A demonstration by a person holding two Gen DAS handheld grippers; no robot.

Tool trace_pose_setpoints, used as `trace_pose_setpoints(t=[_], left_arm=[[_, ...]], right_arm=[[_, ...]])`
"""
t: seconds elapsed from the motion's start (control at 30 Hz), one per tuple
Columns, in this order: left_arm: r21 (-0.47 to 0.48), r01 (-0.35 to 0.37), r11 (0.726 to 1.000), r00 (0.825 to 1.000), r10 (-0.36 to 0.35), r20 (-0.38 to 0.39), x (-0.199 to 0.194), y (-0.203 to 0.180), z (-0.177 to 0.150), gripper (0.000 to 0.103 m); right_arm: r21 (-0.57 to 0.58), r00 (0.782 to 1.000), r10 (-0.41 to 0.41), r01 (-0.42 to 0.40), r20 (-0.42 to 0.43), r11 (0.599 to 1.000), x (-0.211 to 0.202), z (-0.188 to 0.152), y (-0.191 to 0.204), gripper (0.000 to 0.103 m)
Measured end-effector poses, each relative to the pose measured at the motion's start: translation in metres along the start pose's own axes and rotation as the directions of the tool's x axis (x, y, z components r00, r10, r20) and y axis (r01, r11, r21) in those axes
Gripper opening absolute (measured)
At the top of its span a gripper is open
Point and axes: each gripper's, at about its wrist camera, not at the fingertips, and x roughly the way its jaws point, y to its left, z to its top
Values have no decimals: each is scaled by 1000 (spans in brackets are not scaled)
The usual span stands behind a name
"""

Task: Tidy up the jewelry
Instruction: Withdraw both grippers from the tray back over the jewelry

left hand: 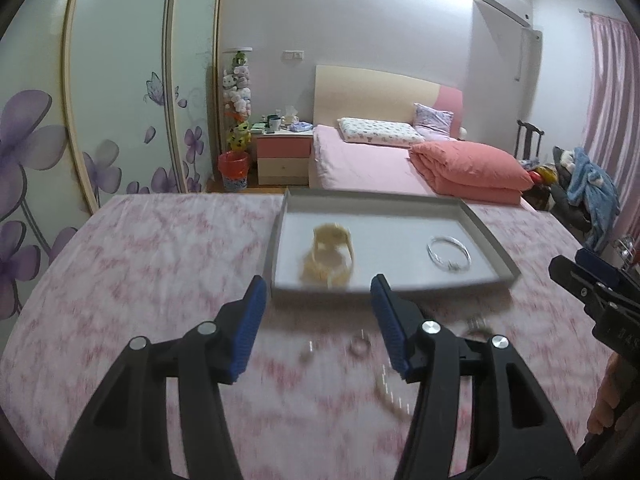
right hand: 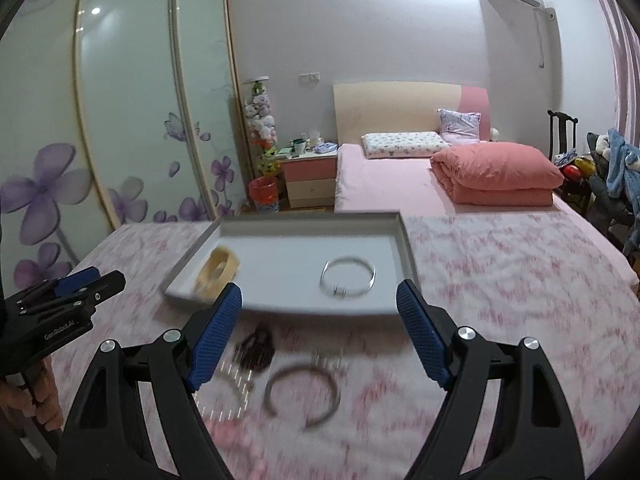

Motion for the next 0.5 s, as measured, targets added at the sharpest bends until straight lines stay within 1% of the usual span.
trace_pose_setpoints(t=[0.17, 0.3, 0.43, 0.5], left_arm=[[19, 31, 999, 999, -30, -21, -23, -6, -39, 55], [20, 60, 998, 996, -58, -64, -28, -13, -63, 55], [42, 87, 995, 991, -82, -107, -21, -28, -74, 55], [57, 115, 992, 984, -105, -144, -12, -37, -77, 55]], right_arm=[[1, 999, 8, -8, -36, 1000, -27, -41, 0, 80], [-2, 996, -10, 10, -87, 1000, -34, -70, -5, 80], [23, 994, -31, 33, -103, 999, -38, -79, -12, 80], [40, 994, -34, 38, -100, 998, -41, -80, -15, 80]])
